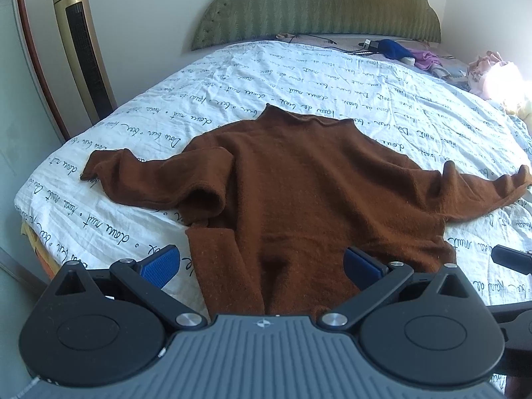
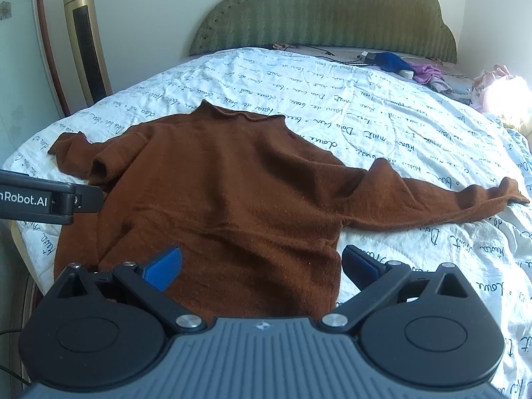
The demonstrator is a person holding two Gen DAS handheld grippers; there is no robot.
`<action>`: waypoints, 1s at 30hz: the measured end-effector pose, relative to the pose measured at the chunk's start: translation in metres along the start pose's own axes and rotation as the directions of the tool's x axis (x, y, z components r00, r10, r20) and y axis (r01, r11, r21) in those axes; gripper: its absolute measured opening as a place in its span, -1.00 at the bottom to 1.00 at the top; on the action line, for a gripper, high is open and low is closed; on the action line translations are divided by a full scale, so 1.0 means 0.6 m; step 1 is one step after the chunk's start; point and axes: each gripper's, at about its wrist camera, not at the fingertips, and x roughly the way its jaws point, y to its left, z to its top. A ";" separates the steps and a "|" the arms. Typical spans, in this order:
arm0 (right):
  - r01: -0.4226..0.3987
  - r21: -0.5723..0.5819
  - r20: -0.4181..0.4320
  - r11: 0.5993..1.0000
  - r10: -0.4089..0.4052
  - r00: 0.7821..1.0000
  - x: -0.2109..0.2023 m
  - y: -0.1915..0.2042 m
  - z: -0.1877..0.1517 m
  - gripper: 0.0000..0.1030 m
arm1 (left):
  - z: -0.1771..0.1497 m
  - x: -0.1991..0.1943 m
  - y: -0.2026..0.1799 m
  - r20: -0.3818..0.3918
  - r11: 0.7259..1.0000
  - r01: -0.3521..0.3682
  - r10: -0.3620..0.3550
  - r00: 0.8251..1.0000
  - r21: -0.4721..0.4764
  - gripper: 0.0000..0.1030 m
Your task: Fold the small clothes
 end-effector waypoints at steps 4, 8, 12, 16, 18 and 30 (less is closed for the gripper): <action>0.004 0.014 -0.014 1.000 -0.004 1.000 0.002 -0.006 -0.008 1.00 | -0.005 -0.004 -0.006 -0.004 1.000 -0.002 0.003 1.000 0.009 1.00; -0.005 0.033 -0.021 0.999 0.005 1.000 0.006 -0.018 -0.006 1.00 | -0.011 -0.004 -0.015 -0.010 1.000 0.007 -0.007 1.000 0.016 1.00; -0.012 0.049 -0.014 0.999 0.013 1.000 0.011 -0.032 -0.001 1.00 | -0.014 -0.003 -0.020 -0.016 1.000 0.007 -0.007 1.000 0.025 1.00; -0.039 0.071 -0.014 0.997 0.040 0.999 0.020 -0.044 0.004 1.00 | -0.013 0.006 -0.021 -0.029 1.000 -0.003 0.004 1.000 0.024 1.00; -0.044 0.065 -0.013 0.997 0.045 0.999 0.024 -0.045 0.004 1.00 | -0.012 0.011 -0.020 -0.042 1.000 -0.013 0.014 0.999 0.019 1.00; -0.128 0.045 -0.059 0.991 0.130 0.990 0.068 -0.060 0.009 1.00 | -0.001 0.031 -0.038 -0.106 0.999 -0.049 0.049 0.993 0.002 1.00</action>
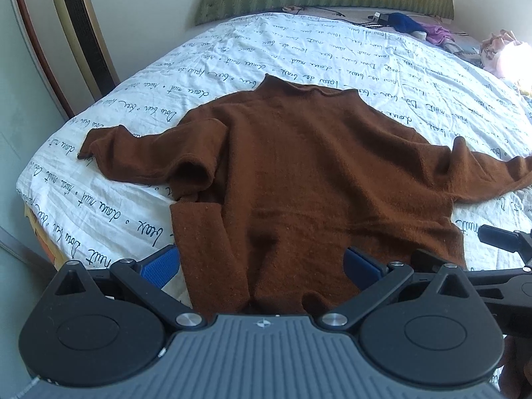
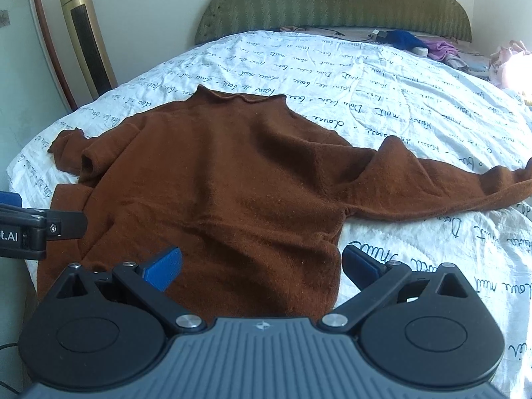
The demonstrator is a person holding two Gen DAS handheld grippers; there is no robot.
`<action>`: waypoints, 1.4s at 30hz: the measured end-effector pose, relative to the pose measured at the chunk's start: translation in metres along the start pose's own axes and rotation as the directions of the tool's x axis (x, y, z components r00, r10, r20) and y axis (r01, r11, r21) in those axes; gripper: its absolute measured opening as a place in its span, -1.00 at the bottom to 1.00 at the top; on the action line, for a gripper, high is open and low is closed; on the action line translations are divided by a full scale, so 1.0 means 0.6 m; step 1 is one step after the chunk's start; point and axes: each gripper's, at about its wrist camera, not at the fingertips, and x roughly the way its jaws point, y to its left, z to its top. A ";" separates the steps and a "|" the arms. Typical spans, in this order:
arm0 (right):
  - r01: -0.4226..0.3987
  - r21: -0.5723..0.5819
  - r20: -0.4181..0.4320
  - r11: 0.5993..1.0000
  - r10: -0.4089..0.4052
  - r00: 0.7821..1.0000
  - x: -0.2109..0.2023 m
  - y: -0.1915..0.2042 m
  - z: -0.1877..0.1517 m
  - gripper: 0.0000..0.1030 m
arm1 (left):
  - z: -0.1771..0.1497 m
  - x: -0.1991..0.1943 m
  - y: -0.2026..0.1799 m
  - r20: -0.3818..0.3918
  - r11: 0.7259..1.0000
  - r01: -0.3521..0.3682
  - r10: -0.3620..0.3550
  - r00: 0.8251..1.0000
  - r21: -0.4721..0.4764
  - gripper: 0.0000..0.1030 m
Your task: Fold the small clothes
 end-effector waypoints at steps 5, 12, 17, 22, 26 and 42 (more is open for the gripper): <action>-0.033 -0.006 -0.017 0.999 0.032 0.999 0.017 -0.013 0.013 1.00 | 0.015 -0.012 -0.002 -0.061 0.999 0.033 -0.035 0.998 -0.040 1.00; 0.016 -0.031 -0.014 0.999 -0.016 1.000 0.024 -0.021 0.026 1.00 | 0.042 -0.077 0.013 -0.176 0.952 0.251 -0.281 0.943 -0.176 1.00; -0.022 0.078 0.064 0.997 0.017 0.998 0.014 -0.040 0.029 1.00 | 0.070 -0.146 0.013 -0.158 0.924 0.364 -0.380 0.911 -0.120 1.00; 0.024 0.101 0.059 0.995 -0.030 0.998 0.019 -0.034 0.035 1.00 | 0.089 -0.182 0.017 -0.157 0.888 0.455 -0.459 0.875 -0.063 1.00; 0.123 0.104 0.029 0.987 -0.127 0.991 0.019 -0.024 0.041 1.00 | 0.096 -0.192 0.033 -0.149 0.885 0.464 -0.462 0.874 -0.023 1.00; 0.298 0.126 0.175 0.946 -0.317 0.932 0.004 -0.067 0.026 1.00 | 0.038 -0.059 0.113 -0.002 0.985 0.119 -0.119 0.993 0.125 1.00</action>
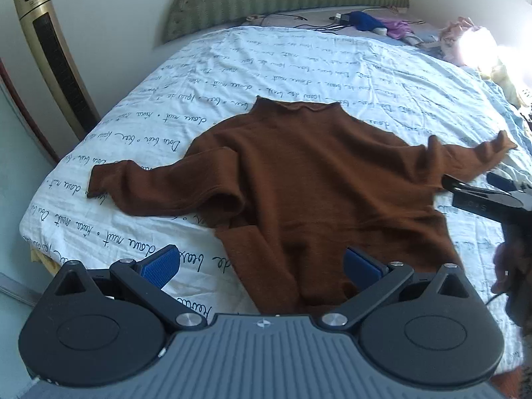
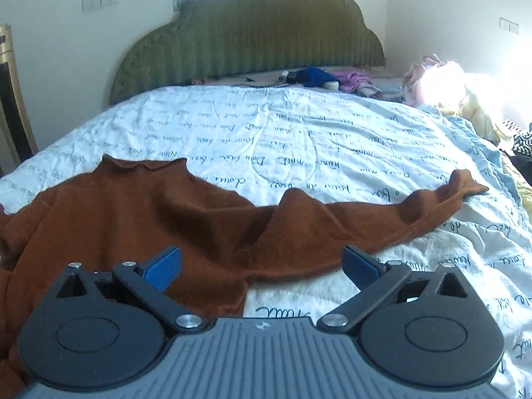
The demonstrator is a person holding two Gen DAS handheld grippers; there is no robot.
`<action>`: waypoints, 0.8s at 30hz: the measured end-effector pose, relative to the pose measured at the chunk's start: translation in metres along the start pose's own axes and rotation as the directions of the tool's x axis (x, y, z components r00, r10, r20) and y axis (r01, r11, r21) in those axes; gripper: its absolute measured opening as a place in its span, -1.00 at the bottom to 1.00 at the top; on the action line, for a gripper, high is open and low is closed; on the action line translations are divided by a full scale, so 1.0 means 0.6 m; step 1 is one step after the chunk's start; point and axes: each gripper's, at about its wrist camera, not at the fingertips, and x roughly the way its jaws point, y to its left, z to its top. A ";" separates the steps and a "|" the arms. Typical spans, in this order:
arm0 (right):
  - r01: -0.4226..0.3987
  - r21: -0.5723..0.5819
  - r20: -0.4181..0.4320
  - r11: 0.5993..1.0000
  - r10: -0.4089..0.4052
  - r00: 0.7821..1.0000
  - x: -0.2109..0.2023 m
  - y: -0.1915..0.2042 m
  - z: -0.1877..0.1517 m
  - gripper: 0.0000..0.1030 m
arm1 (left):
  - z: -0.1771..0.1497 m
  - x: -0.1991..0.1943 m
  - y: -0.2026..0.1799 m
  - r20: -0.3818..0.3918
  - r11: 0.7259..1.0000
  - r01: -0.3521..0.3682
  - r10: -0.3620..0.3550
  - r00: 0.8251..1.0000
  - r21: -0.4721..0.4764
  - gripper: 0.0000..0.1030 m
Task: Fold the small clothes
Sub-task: 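Grasp the brown sweater's sleeve cuff with the right gripper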
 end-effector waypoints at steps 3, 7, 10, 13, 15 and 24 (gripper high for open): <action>0.043 0.004 -0.031 0.999 -0.043 0.999 0.026 -0.037 -0.002 1.00 | -0.010 0.036 0.005 0.035 0.997 0.028 -0.025 0.999 -0.069 1.00; 0.107 0.039 0.041 0.993 -0.109 0.993 0.028 -0.115 0.011 1.00 | -0.019 0.062 -0.002 0.069 0.986 0.053 -0.042 0.997 -0.159 1.00; 0.106 0.056 -0.026 0.993 -0.105 0.994 0.053 -0.196 0.037 1.00 | -0.016 0.083 -0.010 0.031 0.986 0.049 -0.045 0.998 -0.161 1.00; 0.188 0.058 -0.008 0.981 -0.187 0.982 0.062 -0.273 0.055 1.00 | -0.012 0.098 -0.016 0.014 0.983 0.028 -0.026 1.000 -0.181 1.00; 0.220 0.073 0.003 0.973 -0.220 0.975 0.070 -0.322 0.068 1.00 | -0.012 0.104 -0.016 -0.006 0.977 0.023 -0.024 1.000 -0.211 1.00; 0.032 0.426 -0.082 0.904 0.003 0.997 0.156 -0.591 0.109 0.93 | -0.010 0.124 -0.036 -0.072 0.977 0.026 -0.043 0.996 -0.212 1.00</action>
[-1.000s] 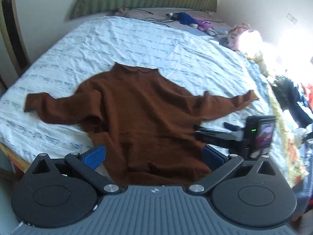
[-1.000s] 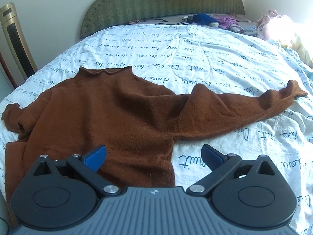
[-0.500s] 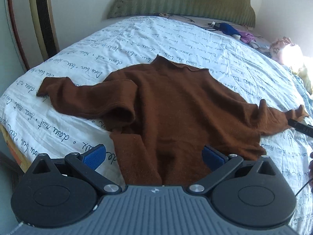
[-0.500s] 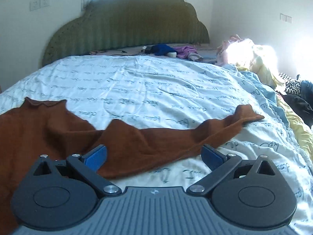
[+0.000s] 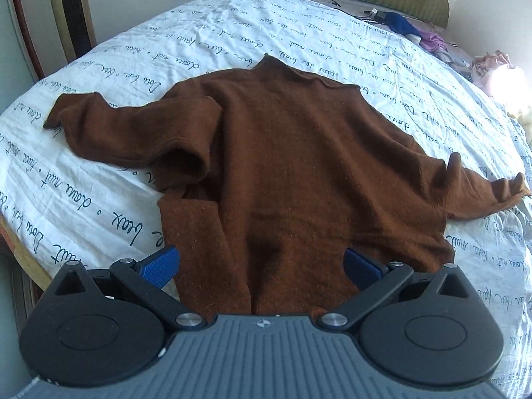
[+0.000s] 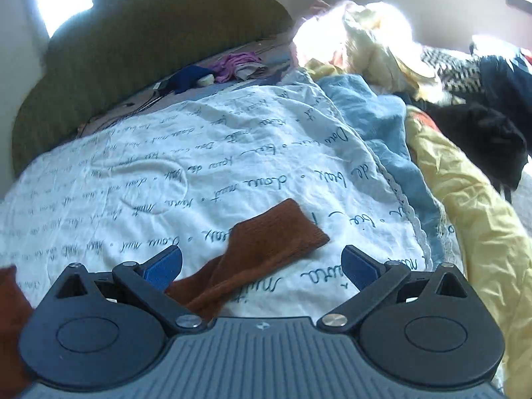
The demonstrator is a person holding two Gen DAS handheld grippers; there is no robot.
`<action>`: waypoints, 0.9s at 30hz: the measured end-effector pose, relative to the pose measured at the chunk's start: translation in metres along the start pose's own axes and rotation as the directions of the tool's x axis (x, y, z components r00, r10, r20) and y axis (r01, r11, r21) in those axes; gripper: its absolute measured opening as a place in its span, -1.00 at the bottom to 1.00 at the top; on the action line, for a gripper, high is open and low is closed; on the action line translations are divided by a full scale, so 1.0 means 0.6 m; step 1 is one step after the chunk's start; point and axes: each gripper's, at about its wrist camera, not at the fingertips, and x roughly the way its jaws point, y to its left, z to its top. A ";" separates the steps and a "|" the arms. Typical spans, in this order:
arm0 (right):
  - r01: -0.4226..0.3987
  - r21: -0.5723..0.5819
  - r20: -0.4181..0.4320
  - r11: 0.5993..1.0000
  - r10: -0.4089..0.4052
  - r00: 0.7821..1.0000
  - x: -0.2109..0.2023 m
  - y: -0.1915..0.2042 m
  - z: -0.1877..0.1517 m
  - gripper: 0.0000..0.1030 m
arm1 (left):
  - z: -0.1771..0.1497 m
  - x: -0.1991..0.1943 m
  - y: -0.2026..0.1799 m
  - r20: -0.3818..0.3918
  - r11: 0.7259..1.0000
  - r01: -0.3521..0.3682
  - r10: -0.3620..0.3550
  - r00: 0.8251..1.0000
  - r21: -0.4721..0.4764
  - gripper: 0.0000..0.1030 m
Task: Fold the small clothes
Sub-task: 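Grasp the brown sweater's sleeve cuff with the right gripper, then lift the sleeve and fold it across the sweater body with the right gripper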
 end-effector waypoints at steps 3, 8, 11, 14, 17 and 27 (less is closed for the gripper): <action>-0.009 0.094 -0.041 0.995 0.013 0.999 0.025 -0.041 0.013 0.86 | -0.001 -0.001 -0.020 0.013 0.999 -0.031 0.030 0.999 0.039 1.00; -0.093 0.215 -0.045 0.972 0.105 0.993 0.049 -0.076 0.003 -0.04 | -0.002 0.011 -0.038 -0.025 0.997 -0.016 0.018 1.000 0.073 1.00; -0.089 0.218 -0.058 0.972 0.104 0.993 0.066 -0.078 0.000 -0.10 | -0.005 0.023 -0.033 -0.068 0.999 0.010 -0.006 0.998 0.052 1.00; -0.083 0.239 -0.031 0.967 0.093 0.995 0.067 -0.082 -0.002 -0.92 | -0.010 0.026 -0.026 -0.083 0.999 0.012 -0.010 0.997 0.035 1.00; -0.069 0.202 -0.006 0.977 0.072 0.997 0.056 -0.073 -0.006 -0.92 | -0.011 0.022 -0.019 -0.079 1.000 0.012 -0.010 0.997 0.025 1.00; 0.127 0.020 0.100 0.992 -0.128 0.987 -0.042 -0.038 -0.008 -0.94 | -0.024 0.011 -0.023 -0.068 0.997 0.058 -0.055 0.996 0.045 1.00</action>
